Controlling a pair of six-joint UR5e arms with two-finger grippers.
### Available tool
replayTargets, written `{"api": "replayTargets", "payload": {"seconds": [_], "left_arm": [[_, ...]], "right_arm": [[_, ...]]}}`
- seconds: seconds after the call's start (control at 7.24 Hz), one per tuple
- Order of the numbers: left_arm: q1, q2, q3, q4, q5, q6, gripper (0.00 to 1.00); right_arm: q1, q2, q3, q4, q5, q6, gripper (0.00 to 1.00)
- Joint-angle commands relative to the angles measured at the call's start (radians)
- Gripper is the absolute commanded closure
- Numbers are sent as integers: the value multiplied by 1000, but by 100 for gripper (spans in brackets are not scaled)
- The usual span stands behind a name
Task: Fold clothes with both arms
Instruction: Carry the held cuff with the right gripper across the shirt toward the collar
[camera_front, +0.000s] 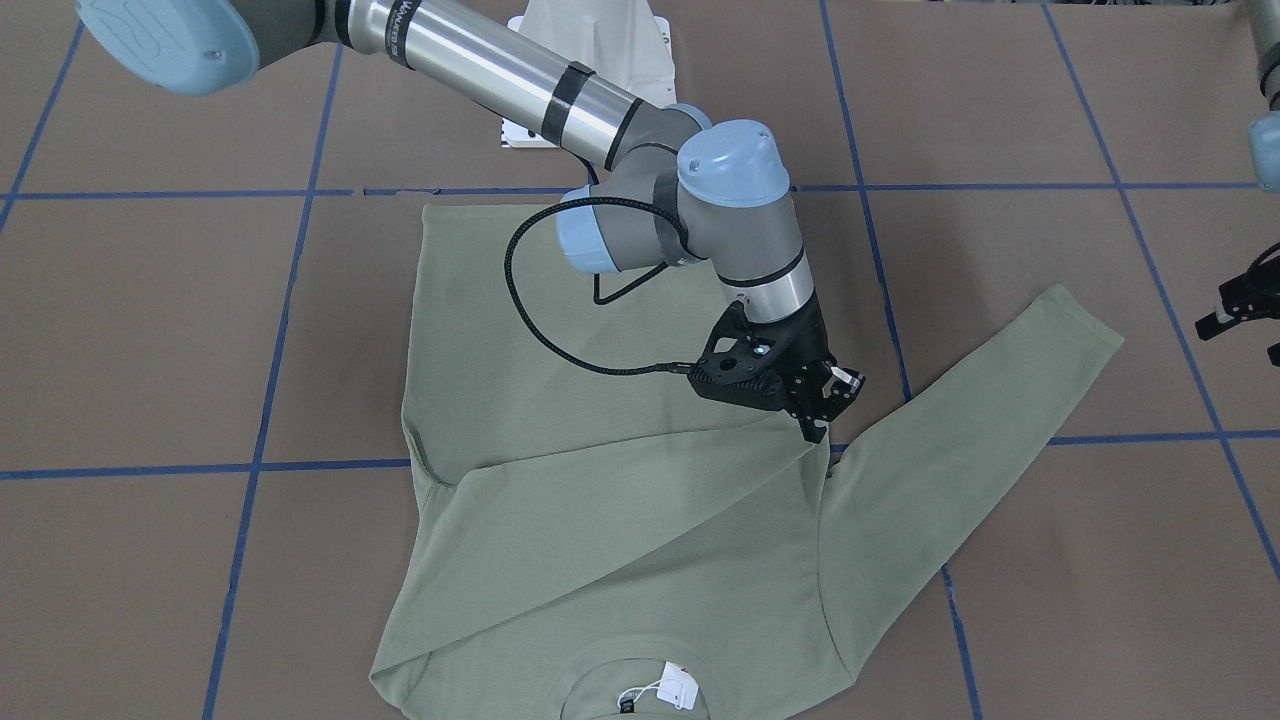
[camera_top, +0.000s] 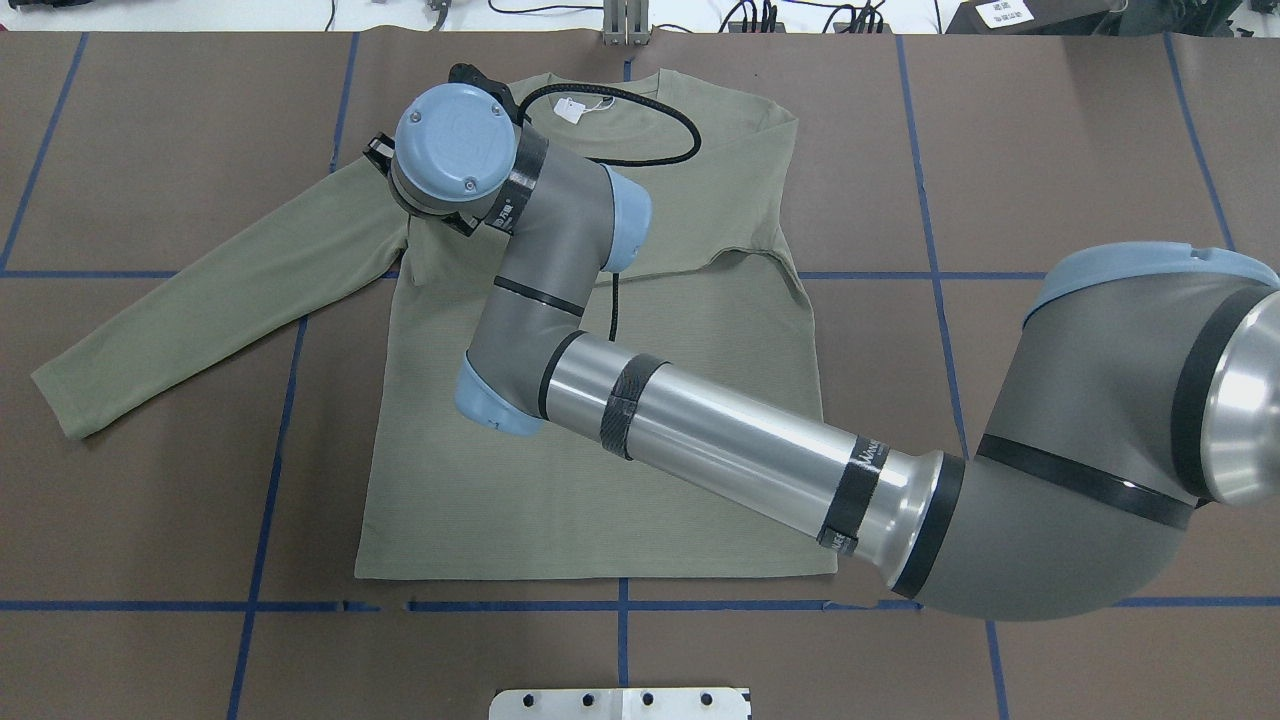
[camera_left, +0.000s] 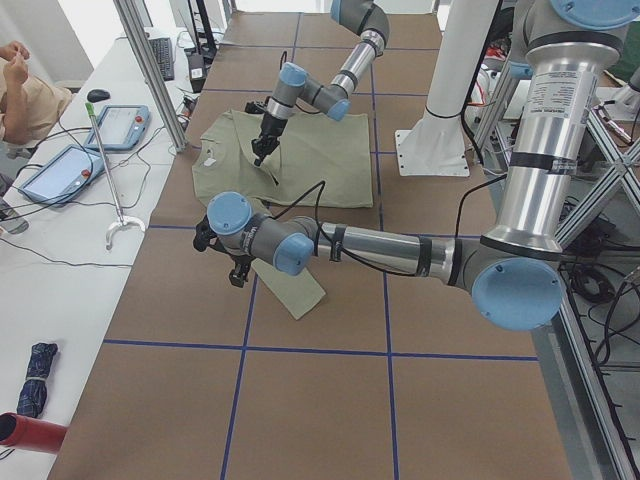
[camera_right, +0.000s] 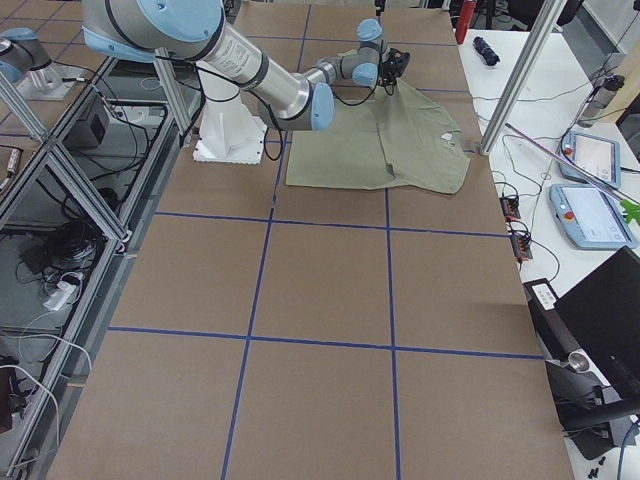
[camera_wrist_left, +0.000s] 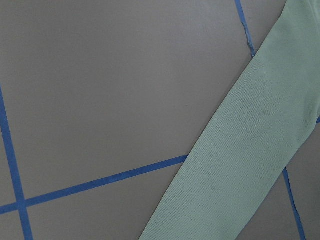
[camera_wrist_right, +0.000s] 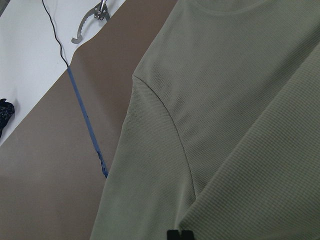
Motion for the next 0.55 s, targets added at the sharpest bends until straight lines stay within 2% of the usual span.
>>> {"api": "replayTargets", "payload": {"seconds": [0.0, 0.14, 0.41], "left_arm": [[0, 0, 6, 0, 0, 2, 0], [0, 0, 3, 0, 0, 2, 0], [36, 6, -2, -14, 0, 5, 0]], "right_arm": [[-6, 13, -62, 49, -47, -5, 28], [-6, 43, -89, 49, -61, -10, 3], [-5, 73, -114, 49, -64, -10, 2]]}}
